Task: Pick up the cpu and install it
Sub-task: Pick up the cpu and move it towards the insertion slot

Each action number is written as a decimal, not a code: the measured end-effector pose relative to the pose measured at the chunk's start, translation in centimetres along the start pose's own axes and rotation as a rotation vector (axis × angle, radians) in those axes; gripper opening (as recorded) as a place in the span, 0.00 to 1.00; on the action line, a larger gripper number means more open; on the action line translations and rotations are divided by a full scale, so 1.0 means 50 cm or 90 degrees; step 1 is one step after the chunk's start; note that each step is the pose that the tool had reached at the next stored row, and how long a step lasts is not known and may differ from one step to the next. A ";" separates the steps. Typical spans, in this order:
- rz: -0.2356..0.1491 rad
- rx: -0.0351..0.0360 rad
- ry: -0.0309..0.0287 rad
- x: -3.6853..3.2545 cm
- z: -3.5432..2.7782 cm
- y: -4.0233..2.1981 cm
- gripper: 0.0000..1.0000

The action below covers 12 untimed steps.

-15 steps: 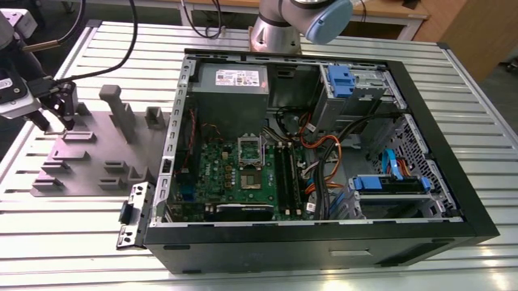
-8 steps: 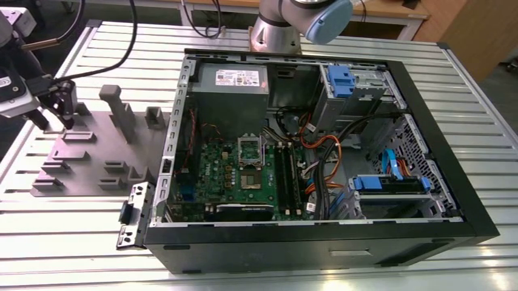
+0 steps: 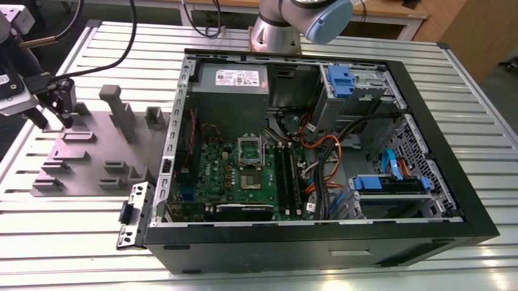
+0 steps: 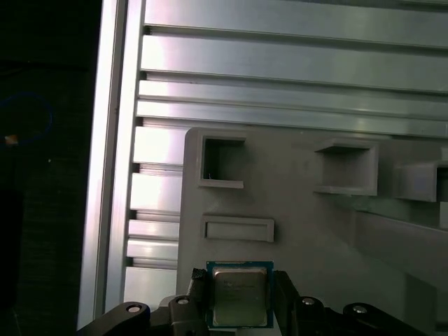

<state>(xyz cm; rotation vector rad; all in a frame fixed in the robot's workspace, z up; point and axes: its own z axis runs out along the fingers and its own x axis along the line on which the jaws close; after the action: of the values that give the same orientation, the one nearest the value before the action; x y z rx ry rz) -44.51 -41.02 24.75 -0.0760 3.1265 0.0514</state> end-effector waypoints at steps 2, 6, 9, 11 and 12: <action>0.000 0.0000 0.0000 0.000 -0.002 0.000 0.47; 0.000 0.0001 0.0001 0.000 -0.005 0.000 0.47; 0.000 0.0000 0.0000 0.000 -0.007 0.000 0.47; 0.000 0.0000 0.0000 0.000 -0.008 0.000 0.47; 0.000 0.0000 0.0000 0.000 -0.009 0.000 0.47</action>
<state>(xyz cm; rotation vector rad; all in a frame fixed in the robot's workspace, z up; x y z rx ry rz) -44.51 -41.02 25.20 -0.0759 3.1265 0.0513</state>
